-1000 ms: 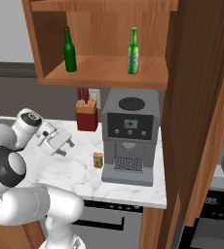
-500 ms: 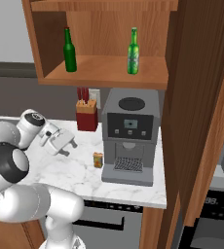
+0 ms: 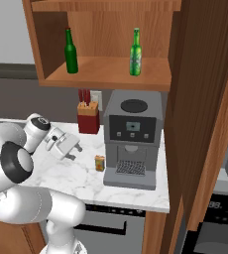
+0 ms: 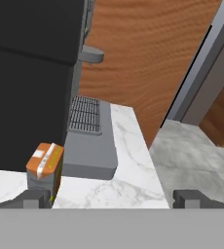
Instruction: Sort all alcoholic drinks to one cabinet, and non-alcoholic drinks to the other.
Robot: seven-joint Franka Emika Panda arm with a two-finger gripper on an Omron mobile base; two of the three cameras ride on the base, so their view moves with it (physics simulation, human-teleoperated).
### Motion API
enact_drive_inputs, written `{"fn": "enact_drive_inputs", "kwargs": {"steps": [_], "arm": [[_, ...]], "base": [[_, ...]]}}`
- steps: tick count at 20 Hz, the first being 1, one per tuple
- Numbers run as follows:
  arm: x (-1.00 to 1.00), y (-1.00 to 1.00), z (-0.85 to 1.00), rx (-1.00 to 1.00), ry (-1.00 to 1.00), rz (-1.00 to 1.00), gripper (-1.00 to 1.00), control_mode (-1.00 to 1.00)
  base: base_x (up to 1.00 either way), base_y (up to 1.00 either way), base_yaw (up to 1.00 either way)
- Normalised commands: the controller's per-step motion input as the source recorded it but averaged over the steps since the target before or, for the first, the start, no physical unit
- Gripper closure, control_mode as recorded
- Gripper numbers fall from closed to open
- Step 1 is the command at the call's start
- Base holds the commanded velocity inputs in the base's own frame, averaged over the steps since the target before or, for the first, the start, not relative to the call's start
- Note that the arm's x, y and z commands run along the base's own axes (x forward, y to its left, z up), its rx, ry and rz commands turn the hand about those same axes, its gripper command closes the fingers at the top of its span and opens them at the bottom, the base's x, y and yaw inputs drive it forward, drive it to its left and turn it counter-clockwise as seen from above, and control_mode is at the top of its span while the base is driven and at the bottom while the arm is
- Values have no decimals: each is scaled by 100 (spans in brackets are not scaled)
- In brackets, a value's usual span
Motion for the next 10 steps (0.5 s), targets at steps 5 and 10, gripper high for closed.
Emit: {"fn": "enact_drive_inputs", "kwargs": {"steps": [5, 10], "arm": [[6, -9, -7, 0, 0, 2, -100, -100], [4, -8, -12, 0, 0, 0, -100, -100]], "base": [[0, 0, 0], [0, 0, 0]]}}
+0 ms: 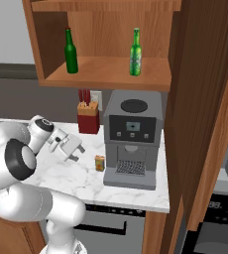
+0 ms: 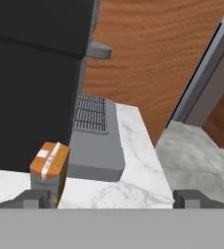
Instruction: Sort all alcoholic drinks to one cabinet, and non-alcoholic drinks to the other.
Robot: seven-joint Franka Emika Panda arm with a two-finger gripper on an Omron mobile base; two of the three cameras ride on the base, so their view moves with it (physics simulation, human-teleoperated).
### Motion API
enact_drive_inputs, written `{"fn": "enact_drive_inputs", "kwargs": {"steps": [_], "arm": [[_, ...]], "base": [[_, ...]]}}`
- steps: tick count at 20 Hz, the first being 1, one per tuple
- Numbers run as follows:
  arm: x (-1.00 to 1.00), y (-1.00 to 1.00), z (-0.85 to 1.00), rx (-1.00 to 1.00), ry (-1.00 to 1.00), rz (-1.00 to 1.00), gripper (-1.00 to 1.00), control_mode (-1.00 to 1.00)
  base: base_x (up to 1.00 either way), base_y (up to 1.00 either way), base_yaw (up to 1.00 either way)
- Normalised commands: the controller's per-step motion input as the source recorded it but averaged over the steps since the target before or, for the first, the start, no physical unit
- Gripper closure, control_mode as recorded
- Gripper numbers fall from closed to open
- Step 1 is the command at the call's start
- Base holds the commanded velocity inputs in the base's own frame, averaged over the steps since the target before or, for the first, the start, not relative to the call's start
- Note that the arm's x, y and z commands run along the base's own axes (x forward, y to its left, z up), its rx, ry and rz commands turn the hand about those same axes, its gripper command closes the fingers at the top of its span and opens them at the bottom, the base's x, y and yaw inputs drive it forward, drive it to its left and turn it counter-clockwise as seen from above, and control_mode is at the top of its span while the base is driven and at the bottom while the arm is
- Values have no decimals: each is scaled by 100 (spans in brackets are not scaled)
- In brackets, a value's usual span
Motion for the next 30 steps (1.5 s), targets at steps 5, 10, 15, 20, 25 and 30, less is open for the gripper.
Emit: {"fn": "enact_drive_inputs", "kwargs": {"steps": [5, 10, 15, 20, 25, 30], "arm": [[11, -5, -8, 0, 0, 0, -100, -100], [9, -7, -7, 0, 0, 0, -100, -100], [6, -10, -10, 0, 0, 0, -100, -100], [11, -11, -8, 0, 0, 1, -100, -100], [13, -6, -5, 0, 0, 2, -100, -100], [11, -2, -6, 0, 0, 2, -100, -100]], "base": [[0, 0, 0], [0, 0, 0], [0, 0, 0], [0, 0, 0], [0, 0, 0], [0, 0, 0]]}}
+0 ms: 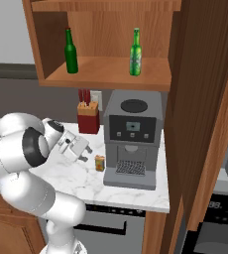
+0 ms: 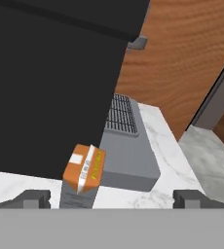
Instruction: Sort all alcoholic drinks to one cabinet, and non-alcoholic drinks to the other.
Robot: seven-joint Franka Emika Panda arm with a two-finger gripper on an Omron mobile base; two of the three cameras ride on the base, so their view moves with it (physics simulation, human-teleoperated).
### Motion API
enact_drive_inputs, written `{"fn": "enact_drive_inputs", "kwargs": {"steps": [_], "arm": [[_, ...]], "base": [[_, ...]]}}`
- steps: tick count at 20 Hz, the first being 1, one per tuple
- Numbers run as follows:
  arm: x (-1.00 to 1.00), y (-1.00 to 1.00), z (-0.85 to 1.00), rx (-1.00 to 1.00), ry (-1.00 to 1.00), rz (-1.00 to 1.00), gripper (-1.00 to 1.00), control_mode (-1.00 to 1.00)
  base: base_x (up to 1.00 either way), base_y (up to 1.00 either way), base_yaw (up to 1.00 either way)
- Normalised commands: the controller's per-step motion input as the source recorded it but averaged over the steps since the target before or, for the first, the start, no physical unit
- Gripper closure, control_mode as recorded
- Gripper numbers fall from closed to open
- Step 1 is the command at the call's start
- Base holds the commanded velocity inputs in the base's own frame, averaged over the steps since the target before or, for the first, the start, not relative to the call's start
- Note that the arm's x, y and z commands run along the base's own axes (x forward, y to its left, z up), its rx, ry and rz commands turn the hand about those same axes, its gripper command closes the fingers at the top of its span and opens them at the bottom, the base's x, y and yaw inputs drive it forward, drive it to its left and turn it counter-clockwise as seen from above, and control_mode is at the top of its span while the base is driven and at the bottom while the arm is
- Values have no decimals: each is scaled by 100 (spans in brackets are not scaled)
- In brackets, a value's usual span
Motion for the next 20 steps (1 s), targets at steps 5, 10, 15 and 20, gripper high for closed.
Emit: {"fn": "enact_drive_inputs", "kwargs": {"steps": [5, 10, 15, 20], "arm": [[15, 0, -12, 0, 0, 1, -100, -100], [13, 0, -16, 0, 0, 0, -100, -100], [5, 0, -18, -1, 0, 0, -100, -100], [4, -1, -17, -1, 0, 0, -100, -100]], "base": [[0, 0, 0], [0, 0, 0], [0, 0, 0], [0, 0, 0]]}}
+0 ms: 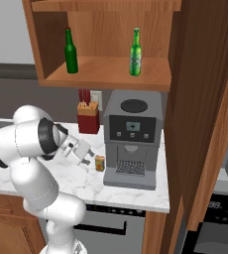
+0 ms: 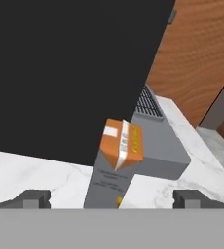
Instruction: Sort all alcoholic drinks to one cabinet, and non-alcoholic drinks to the other.
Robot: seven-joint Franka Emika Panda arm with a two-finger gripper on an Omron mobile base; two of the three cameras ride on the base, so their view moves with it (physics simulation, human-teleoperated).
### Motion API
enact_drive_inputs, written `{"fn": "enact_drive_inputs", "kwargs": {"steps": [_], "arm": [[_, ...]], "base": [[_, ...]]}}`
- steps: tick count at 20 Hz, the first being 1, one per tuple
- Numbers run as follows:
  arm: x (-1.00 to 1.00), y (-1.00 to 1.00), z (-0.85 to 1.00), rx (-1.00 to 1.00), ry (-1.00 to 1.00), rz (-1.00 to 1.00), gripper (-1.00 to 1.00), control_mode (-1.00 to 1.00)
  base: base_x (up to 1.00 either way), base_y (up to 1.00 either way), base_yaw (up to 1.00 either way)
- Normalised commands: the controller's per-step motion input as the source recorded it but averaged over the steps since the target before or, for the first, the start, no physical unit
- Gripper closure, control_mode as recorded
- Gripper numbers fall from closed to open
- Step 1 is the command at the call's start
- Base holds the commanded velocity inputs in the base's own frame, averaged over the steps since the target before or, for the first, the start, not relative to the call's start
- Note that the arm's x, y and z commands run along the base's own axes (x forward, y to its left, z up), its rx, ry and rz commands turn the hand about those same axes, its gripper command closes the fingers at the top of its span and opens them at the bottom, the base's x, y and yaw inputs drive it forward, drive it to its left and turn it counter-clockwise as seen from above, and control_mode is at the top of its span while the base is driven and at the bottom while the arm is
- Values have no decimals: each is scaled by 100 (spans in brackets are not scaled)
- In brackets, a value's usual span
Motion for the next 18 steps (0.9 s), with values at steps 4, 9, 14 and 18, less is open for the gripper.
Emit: {"fn": "enact_drive_inputs", "kwargs": {"steps": [4, 9, 14, 18], "arm": [[0, -6, -3, 0, 0, 0, -100, -100], [2, -9, 0, 0, 0, 0, -100, -100], [1, -9, 0, -1, 0, 0, -100, -100], [0, -15, 0, -1, 0, 0, -100, -100]], "base": [[0, 0, 0], [0, 0, 0], [0, 0, 0], [0, 0, 0]]}}
